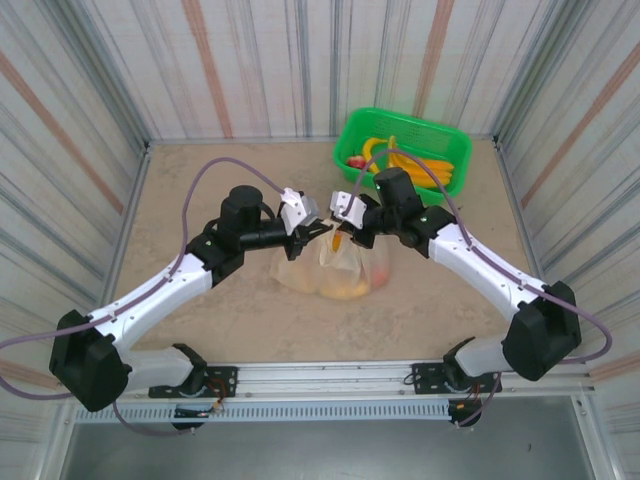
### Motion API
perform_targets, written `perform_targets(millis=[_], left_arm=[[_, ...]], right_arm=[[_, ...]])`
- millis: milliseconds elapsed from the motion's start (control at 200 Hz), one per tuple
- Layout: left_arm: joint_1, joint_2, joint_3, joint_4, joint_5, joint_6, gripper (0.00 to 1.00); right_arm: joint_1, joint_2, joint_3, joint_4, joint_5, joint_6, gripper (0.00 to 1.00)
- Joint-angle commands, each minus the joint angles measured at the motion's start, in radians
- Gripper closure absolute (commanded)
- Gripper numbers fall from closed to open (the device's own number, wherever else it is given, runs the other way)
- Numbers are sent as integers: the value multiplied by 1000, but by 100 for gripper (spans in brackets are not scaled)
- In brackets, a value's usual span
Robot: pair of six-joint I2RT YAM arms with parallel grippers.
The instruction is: Place the fake fruits into the plastic bag and tie a complex knot
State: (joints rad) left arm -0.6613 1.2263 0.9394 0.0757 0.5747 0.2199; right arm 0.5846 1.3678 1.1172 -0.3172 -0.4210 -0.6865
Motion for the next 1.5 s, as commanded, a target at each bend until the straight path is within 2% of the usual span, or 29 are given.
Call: perform_targets(millis=[0, 10, 95, 210, 396, 641, 716, 902, 1042, 1137, 1252, 1368, 1498], left_arm=[[1, -18, -2, 5, -44, -2, 100], [1, -18, -3, 5, -46, -4, 100], [2, -16, -4, 7, -57, -8, 100], [-4, -15, 0, -3, -80, -10, 100], [-34, -32, -4, -22, -136, 24, 100], [-102, -54, -11, -46, -298, 81, 100], [-106, -52, -11, -40, -345, 75, 100], [-97, -48, -19, -12, -460, 65, 100], [-96, -46, -24, -4, -446, 38, 100], [-97, -39, -19, -12, -401, 38, 100], [-100, -51, -35, 12, -365, 58, 100], [-103, -68, -54, 35, -345, 80, 100], [-102, -69, -54, 29, -342, 90, 100]], right_arm=[[-16, -77, -41, 11, -12, 23, 97], [-20, -81, -44, 13, -15, 26, 100], [-44, -120, -81, 38, -37, 55, 100], [-42, -151, -117, 95, 15, 88, 100], [23, -186, -193, 231, 285, 74, 100], [66, -210, -270, 412, 488, 70, 100], [59, -218, -273, 389, 408, 65, 100], [-16, -288, -284, 238, 12, -6, 100], [-21, -305, -321, 318, 38, 48, 100], [-37, -318, -321, 315, -34, 79, 100], [-59, -296, -245, 182, -151, 76, 80], [-98, -278, -176, 72, -226, 74, 73], [-129, -271, -128, -7, -292, 72, 60]])
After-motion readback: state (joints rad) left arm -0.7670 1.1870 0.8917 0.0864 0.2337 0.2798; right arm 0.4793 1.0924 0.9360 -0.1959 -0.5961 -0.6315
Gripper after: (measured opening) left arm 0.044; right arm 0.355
